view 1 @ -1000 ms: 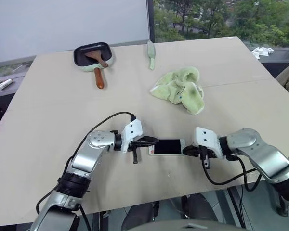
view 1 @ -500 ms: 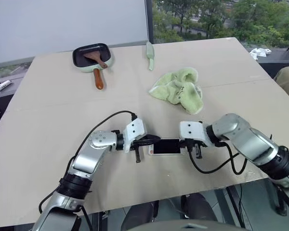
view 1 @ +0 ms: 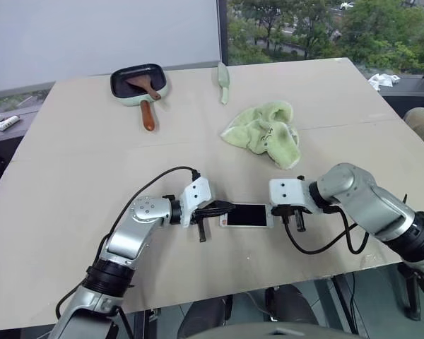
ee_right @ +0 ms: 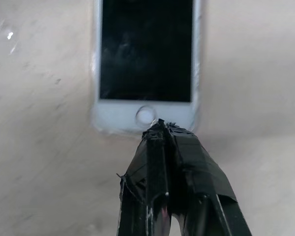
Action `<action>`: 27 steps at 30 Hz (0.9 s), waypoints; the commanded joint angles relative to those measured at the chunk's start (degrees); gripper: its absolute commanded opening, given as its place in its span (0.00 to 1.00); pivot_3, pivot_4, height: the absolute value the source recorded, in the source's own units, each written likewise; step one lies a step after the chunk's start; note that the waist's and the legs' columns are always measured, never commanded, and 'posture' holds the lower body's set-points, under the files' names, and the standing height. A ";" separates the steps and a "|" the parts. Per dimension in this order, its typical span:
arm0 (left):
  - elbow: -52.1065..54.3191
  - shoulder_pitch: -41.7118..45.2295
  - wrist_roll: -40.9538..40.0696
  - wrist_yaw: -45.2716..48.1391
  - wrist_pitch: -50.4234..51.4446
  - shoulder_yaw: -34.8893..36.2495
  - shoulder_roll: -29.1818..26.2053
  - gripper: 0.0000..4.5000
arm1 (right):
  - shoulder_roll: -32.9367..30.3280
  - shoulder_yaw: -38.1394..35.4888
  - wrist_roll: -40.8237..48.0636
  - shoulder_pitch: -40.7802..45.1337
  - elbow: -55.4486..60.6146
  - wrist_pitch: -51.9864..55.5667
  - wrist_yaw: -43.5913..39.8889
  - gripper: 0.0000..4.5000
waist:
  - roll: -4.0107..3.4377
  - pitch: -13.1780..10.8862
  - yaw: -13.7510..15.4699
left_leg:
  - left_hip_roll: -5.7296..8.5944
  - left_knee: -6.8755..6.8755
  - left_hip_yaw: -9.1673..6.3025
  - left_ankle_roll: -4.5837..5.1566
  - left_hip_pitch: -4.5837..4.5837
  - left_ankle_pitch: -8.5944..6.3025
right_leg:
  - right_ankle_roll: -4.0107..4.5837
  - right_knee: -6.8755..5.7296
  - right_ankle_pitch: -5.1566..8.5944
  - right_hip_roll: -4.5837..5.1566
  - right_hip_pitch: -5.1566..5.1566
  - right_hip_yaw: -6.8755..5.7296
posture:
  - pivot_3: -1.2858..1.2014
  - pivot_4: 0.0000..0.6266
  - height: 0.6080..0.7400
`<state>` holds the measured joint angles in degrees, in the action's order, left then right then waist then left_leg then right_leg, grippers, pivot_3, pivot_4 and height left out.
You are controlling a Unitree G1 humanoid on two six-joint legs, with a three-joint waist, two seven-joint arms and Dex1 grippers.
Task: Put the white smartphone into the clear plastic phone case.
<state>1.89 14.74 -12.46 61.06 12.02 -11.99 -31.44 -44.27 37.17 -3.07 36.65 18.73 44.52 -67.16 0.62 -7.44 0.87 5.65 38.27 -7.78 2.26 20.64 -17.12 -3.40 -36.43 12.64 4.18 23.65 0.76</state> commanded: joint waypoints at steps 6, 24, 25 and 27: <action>2.27 0.56 -0.92 -0.05 -0.36 1.06 -0.64 0.00 | 8.92 -3.25 3.19 -5.44 -4.03 0.52 3.68 0.01 | 0.36 0.22 -1.98 | -0.10 -0.06 0.06 -0.03 -0.09 0.00 | 0.01 -0.03 0.00 -0.10 0.00 0.09 | 0.52 0.24 1.00; 10.58 -12.00 -13.10 -4.49 5.92 19.92 -5.26 0.00 | 6.73 -40.32 24.38 -24.98 2.03 -16.96 4.40 0.01 | -0.30 -0.61 -0.78 | -0.02 -0.11 0.11 -0.02 0.55 0.00 | 0.03 -0.07 -0.01 -0.02 0.65 0.20 | 0.52 0.24 1.00; 10.92 -14.40 -12.84 -3.92 5.20 20.68 -6.35 0.00 | 6.43 -41.62 24.65 -27.59 1.63 -18.98 4.02 0.01 | -0.32 -0.64 -0.74 | -0.02 -0.16 0.13 -0.02 0.55 0.00 | 0.03 -0.05 -0.01 -0.02 0.66 0.22 | 0.52 0.24 1.00; 11.63 -18.74 -12.45 -3.75 4.03 22.24 -7.72 0.00 | 6.29 -44.22 25.55 -32.49 0.51 -23.38 2.82 0.01 | -0.42 -0.73 -0.57 | -0.02 -0.21 0.13 -0.01 0.55 0.00 | 0.03 0.01 -0.01 -0.02 0.66 0.22 | 0.52 0.24 1.00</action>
<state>10.71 -1.91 -24.82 56.78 18.10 7.69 -38.17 -37.64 -3.35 20.44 6.34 18.90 25.89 -63.14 0.20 -8.17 0.31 5.63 38.07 -7.64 2.25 21.19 -17.12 -3.36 -36.42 12.63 4.16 24.31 0.98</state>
